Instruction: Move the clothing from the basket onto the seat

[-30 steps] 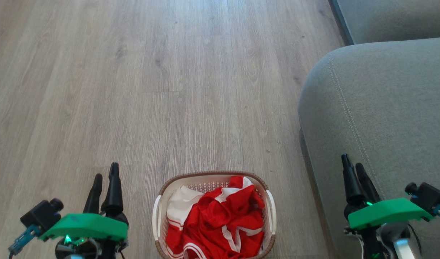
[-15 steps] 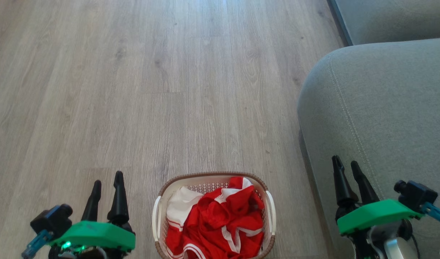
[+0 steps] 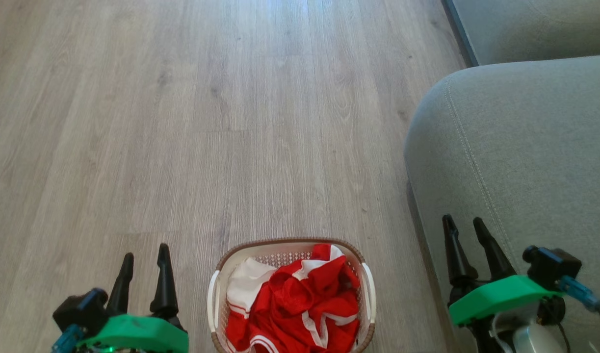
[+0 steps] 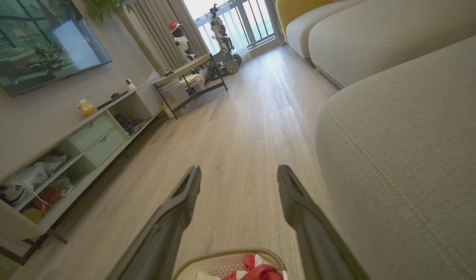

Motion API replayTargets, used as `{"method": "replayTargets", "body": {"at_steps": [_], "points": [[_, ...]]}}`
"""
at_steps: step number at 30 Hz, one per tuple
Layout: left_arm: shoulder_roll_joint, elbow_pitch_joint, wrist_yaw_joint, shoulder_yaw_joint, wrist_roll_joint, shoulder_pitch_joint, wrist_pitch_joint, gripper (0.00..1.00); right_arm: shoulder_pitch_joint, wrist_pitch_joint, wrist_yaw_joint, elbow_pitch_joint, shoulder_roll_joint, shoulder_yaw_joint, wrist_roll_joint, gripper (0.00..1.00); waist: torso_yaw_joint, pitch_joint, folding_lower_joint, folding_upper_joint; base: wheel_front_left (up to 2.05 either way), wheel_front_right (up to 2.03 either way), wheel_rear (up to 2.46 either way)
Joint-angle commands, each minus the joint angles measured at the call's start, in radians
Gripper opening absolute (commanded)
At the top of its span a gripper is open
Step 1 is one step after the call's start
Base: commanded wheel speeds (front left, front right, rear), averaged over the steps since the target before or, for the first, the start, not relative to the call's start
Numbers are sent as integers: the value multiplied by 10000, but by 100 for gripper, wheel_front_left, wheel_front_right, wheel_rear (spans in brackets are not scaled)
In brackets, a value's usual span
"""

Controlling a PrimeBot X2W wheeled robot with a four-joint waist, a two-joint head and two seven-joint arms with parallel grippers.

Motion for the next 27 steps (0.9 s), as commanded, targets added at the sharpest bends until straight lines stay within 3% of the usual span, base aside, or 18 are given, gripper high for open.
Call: {"method": "replayTargets", "body": {"at_steps": [1,27], "points": [[107,-440,106,134,454,-238,-184,100,-254,-193,-1,-392,-114,271,-429,100,1,-13,0,0,0,0,0],[94,-397,401,313,2833,185,-915,100,-198,-930,-2,-514,-126,758,-3478,100,-19,-102,0,0,0,0,0]]}}
